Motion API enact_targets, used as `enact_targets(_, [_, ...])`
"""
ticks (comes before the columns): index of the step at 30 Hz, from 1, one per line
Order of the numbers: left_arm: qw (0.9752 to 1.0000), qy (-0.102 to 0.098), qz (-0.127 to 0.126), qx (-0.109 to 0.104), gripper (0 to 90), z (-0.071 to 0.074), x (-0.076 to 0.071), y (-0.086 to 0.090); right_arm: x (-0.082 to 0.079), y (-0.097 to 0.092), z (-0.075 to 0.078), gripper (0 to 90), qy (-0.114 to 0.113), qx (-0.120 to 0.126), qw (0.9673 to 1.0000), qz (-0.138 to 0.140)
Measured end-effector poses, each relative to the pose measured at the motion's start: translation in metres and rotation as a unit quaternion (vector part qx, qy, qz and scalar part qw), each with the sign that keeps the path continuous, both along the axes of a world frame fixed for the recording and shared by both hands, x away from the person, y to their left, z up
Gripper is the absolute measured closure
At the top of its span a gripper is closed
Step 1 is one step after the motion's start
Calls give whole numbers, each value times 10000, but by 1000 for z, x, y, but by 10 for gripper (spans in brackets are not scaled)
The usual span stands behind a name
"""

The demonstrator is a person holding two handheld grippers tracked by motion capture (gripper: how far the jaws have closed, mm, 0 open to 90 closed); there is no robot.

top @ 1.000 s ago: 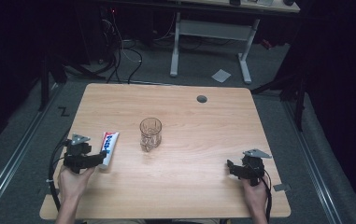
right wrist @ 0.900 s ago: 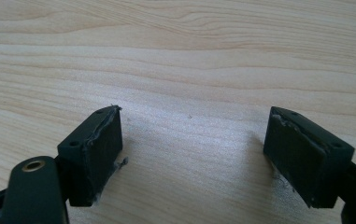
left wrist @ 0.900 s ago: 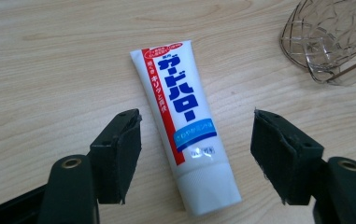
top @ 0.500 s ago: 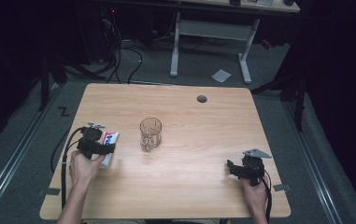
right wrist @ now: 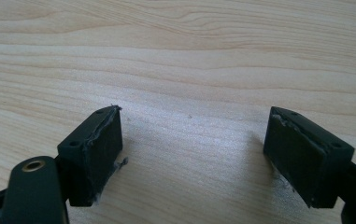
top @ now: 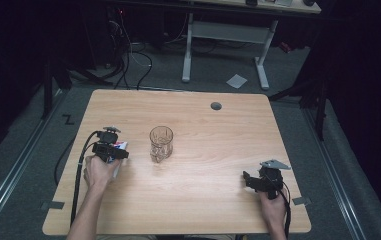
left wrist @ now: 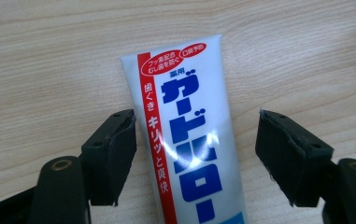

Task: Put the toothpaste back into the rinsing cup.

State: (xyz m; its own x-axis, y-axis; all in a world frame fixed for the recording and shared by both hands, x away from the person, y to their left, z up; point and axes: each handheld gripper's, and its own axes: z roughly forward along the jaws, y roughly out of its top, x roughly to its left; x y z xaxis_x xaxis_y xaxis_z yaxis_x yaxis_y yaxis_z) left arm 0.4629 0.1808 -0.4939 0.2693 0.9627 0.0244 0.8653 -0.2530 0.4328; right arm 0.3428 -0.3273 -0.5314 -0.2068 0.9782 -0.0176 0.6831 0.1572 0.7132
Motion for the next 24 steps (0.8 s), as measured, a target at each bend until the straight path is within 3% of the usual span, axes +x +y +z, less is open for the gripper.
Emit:
enact_targets(8, [9997, 206, 138, 16, 333, -10, 7, 3, 0, 0, 0, 194, 5, 2, 10000, -6])
enact_targets(11, [9996, 224, 161, -83, 353, -10, 8, 4, 0, 0, 0, 194, 0, 0, 10000, 1])
enact_targets(24, [9995, 297, 2, -116, 484, -8, 9, 5, 0, 0, 0, 194, -1, 0, 10000, -1])
